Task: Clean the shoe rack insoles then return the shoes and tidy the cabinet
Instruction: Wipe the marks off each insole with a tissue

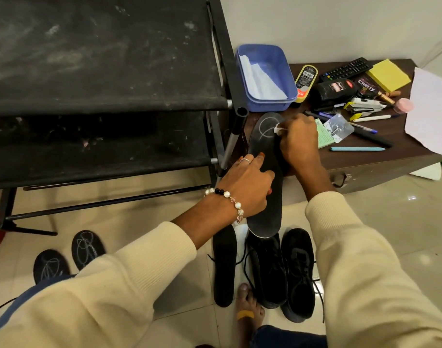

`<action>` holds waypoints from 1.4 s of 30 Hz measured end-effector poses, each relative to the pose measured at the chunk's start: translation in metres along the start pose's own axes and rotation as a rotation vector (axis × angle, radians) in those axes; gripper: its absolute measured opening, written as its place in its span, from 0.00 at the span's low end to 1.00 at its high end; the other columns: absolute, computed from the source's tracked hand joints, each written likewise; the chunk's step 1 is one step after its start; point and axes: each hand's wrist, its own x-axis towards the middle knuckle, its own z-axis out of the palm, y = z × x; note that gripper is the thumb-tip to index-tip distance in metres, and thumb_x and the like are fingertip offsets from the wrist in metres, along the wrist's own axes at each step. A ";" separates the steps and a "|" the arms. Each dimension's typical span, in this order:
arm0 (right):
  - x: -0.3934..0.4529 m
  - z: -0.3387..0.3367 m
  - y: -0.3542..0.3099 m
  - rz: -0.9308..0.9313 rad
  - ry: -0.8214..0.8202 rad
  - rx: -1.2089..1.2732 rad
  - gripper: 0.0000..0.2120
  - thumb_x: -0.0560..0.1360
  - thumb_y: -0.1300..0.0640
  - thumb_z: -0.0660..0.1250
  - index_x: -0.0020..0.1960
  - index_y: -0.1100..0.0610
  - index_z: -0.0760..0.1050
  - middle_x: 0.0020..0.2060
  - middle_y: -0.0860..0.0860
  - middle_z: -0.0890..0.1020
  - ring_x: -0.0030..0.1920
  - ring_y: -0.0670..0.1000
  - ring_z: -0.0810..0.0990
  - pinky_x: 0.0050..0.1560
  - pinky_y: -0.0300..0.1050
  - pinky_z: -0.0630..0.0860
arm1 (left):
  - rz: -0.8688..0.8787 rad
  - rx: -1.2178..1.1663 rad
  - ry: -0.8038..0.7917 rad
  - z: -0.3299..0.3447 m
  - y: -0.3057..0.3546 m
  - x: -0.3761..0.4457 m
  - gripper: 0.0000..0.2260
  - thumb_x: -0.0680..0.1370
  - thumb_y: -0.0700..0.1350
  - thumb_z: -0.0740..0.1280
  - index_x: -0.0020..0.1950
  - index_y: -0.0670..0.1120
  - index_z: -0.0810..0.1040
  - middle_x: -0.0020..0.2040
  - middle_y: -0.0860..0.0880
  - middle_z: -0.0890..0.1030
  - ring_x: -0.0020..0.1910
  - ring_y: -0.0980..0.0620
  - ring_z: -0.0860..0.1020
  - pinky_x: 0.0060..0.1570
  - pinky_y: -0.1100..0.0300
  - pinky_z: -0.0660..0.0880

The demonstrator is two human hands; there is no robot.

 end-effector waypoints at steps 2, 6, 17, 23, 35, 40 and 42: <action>-0.002 0.000 -0.004 -0.010 -0.022 0.017 0.12 0.75 0.64 0.64 0.58 0.64 0.79 0.56 0.62 0.77 0.57 0.61 0.72 0.55 0.50 0.70 | 0.000 -0.001 0.003 0.001 0.000 -0.001 0.16 0.80 0.47 0.61 0.67 0.46 0.73 0.77 0.37 0.56 0.69 0.39 0.63 0.69 0.49 0.62; -0.011 -0.008 -0.009 -0.185 -0.142 0.204 0.11 0.74 0.61 0.68 0.55 0.57 0.82 0.55 0.58 0.81 0.55 0.59 0.77 0.57 0.48 0.72 | 0.011 -0.003 0.018 -0.001 0.002 -0.002 0.17 0.80 0.47 0.62 0.68 0.46 0.72 0.75 0.37 0.60 0.68 0.41 0.64 0.67 0.50 0.64; 0.003 -0.005 -0.014 -0.277 -0.080 0.145 0.12 0.75 0.62 0.66 0.57 0.58 0.81 0.56 0.58 0.80 0.57 0.58 0.75 0.58 0.49 0.70 | 0.018 0.009 0.020 -0.002 0.001 -0.002 0.18 0.80 0.47 0.61 0.69 0.46 0.71 0.76 0.38 0.58 0.69 0.40 0.63 0.69 0.49 0.61; 0.002 -0.016 -0.008 -0.471 -0.207 0.159 0.10 0.72 0.62 0.70 0.53 0.59 0.83 0.54 0.56 0.82 0.56 0.57 0.78 0.56 0.44 0.70 | 0.020 0.002 0.016 -0.001 0.000 -0.002 0.17 0.80 0.47 0.61 0.69 0.46 0.71 0.76 0.38 0.58 0.68 0.41 0.63 0.69 0.50 0.61; 0.002 -0.014 -0.014 -0.452 -0.206 0.163 0.12 0.74 0.60 0.69 0.56 0.61 0.81 0.54 0.58 0.80 0.56 0.58 0.77 0.56 0.47 0.70 | 0.021 -0.004 0.014 -0.001 -0.001 -0.002 0.18 0.80 0.47 0.61 0.69 0.46 0.70 0.76 0.38 0.58 0.69 0.41 0.62 0.70 0.51 0.60; 0.008 -0.011 -0.012 -0.462 -0.165 0.145 0.12 0.75 0.61 0.67 0.58 0.60 0.80 0.55 0.58 0.80 0.57 0.58 0.77 0.58 0.47 0.71 | 0.024 -0.025 -0.009 0.000 -0.002 -0.002 0.18 0.80 0.46 0.61 0.69 0.46 0.70 0.77 0.38 0.56 0.70 0.40 0.61 0.69 0.51 0.62; 0.018 -0.007 -0.012 -0.398 -0.128 0.126 0.13 0.76 0.61 0.66 0.59 0.59 0.79 0.56 0.59 0.80 0.57 0.59 0.76 0.58 0.49 0.70 | 0.018 -0.055 -0.026 0.000 -0.003 -0.002 0.18 0.80 0.46 0.61 0.70 0.46 0.69 0.78 0.39 0.53 0.71 0.40 0.59 0.68 0.50 0.64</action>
